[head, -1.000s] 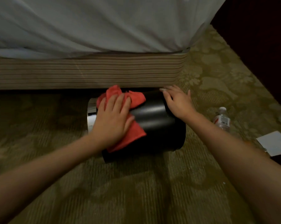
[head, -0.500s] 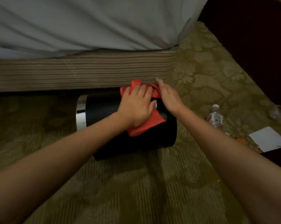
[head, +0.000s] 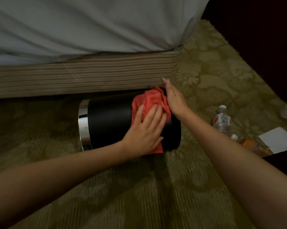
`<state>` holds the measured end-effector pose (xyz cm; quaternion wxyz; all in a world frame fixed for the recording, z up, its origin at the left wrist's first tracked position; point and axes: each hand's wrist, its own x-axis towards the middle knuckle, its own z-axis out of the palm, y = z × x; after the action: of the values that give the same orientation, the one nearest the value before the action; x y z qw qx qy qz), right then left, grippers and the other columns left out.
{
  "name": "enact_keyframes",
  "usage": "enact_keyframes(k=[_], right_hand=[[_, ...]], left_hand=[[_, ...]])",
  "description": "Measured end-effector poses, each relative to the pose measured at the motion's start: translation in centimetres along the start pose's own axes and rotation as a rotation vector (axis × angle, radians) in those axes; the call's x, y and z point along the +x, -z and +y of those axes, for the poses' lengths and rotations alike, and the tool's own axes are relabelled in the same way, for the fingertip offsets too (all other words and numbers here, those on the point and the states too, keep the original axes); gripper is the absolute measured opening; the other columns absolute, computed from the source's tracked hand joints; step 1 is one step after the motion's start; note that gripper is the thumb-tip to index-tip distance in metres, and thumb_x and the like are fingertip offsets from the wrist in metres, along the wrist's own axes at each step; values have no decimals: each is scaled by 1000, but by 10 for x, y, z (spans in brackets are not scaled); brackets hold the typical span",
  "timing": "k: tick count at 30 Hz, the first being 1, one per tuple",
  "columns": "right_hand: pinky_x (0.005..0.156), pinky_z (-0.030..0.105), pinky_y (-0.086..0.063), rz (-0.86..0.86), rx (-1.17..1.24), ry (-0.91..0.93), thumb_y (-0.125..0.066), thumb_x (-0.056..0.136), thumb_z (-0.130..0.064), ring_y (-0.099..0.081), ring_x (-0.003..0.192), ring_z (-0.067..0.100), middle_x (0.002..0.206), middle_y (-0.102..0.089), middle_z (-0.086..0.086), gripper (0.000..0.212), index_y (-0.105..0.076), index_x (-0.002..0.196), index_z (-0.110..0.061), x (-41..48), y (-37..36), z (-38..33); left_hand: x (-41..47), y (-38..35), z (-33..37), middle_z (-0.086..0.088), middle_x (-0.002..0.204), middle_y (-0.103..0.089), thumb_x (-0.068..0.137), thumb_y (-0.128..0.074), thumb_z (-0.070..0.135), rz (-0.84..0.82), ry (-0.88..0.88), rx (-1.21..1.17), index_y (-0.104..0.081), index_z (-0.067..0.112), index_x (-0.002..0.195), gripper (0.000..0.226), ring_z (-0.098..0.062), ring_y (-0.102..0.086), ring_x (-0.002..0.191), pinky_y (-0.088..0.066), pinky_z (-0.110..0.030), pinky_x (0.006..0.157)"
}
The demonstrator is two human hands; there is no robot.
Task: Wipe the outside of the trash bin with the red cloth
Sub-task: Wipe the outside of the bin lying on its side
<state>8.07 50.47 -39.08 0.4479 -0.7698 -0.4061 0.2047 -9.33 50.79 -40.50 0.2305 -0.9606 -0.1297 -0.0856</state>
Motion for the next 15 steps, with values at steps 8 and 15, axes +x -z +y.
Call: enact_keyframes(k=[8,15], right_hand=[[114,48,-20,-4,125,-78,-17,101,-43,-45,128,15,139,-50,1,50,-47,137,-23,7,-4,3],[116,50,-10,-10,21,-87,-15,101,-43,-26,140,19,149,-37,1,52,-41,141,-21,19,-6,3]], left_hand=[[-16,-14,-9,-17,149,-32,78,-46,60,84,-375,174,-30,11,144,84,-35,-31,137,-28,-60,105],[31,-12,-69,-19,142,-40,74,-28,73,-169,296,-206,-34,10,140,91,-35,-39,128,-33,-49,101]])
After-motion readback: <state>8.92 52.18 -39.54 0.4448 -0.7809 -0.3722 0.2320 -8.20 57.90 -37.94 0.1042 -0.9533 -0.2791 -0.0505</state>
